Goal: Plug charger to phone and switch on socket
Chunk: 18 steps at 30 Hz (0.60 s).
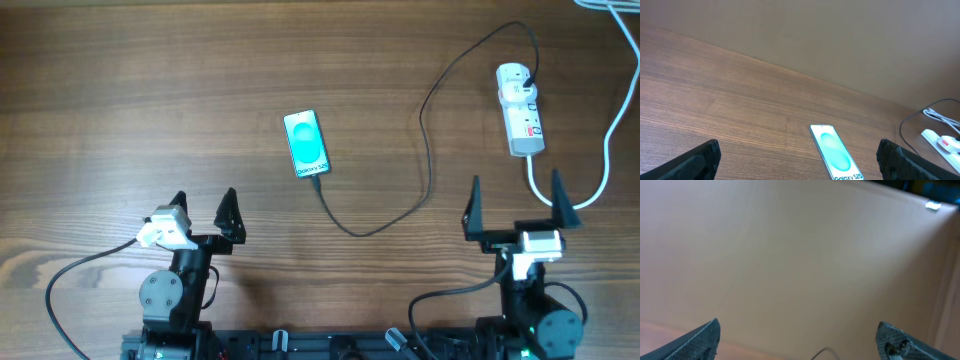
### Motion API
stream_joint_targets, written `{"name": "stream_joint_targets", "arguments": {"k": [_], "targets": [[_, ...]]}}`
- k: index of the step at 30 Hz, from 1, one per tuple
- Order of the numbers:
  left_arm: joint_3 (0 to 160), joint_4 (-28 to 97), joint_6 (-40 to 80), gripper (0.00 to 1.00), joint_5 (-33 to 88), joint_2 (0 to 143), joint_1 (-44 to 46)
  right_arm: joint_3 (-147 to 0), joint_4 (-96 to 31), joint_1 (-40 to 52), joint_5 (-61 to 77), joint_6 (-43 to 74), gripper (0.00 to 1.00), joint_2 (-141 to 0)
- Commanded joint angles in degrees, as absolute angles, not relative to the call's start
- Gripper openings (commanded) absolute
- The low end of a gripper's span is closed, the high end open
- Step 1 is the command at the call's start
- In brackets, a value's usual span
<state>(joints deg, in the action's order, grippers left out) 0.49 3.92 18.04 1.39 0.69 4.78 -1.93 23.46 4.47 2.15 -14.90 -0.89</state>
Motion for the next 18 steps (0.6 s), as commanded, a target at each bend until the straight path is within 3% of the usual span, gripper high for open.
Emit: {"name": "stream_joint_targets", "arguments": {"k": [1,6,18], "targets": [[0.32,4.36,16.93,1.00,2.02,0.34,4.60,-0.25,21.58,4.64,7.84,-14.98,1.00,-0.19],[0.32,4.36,16.93,1.00,2.02,0.34,4.60,-0.25,0.64,4.29,8.86,-14.17,0.99,-0.21],[0.32,4.36,16.93,1.00,2.02,0.34,4.60,-0.27,0.69,0.34,9.06,-14.98,1.00,-0.21]]}}
